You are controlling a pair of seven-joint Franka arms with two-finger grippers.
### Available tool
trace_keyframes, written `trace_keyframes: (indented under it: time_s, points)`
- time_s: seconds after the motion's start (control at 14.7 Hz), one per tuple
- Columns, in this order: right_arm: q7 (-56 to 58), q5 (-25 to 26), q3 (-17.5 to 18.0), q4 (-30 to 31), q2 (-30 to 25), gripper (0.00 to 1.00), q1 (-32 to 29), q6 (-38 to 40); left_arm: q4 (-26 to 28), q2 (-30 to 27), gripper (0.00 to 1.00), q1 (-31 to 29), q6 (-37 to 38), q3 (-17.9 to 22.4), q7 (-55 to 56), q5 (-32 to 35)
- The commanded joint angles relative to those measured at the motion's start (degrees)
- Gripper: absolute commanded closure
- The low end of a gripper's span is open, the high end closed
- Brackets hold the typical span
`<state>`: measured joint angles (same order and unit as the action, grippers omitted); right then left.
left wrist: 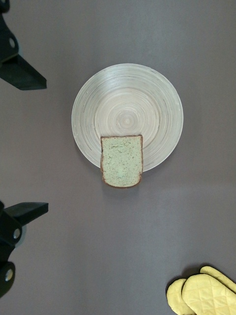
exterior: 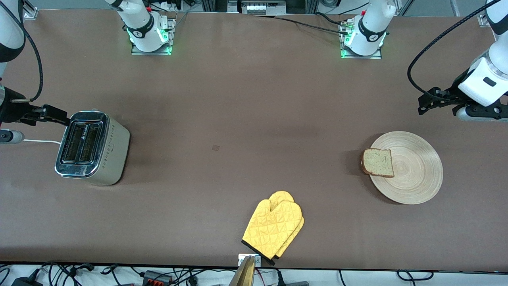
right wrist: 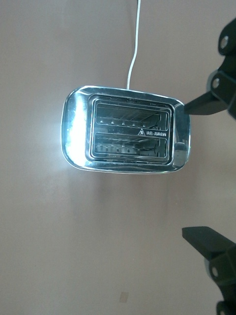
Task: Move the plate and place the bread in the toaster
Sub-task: 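Move the left gripper down toward the wooden plate rim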
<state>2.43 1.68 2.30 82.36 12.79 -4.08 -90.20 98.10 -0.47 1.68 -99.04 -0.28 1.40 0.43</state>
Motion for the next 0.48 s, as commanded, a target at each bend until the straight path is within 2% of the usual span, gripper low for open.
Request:
trace_keyframes:
  time_s: [0.0,0.41]
  points:
    - [-0.5,0.2,0.3,-0.2,-0.5,0.00,0.0,1.1,-1.1,-0.1,0.00,-0.8,1.2,-0.9,-0.6,0.2]
    - [0.4,0.5,0.3,-0.4,-0.4,0.00,-0.1,2.0,-1.2,-0.1,0.00,-0.8,1.2,-0.9,-0.6,0.3]
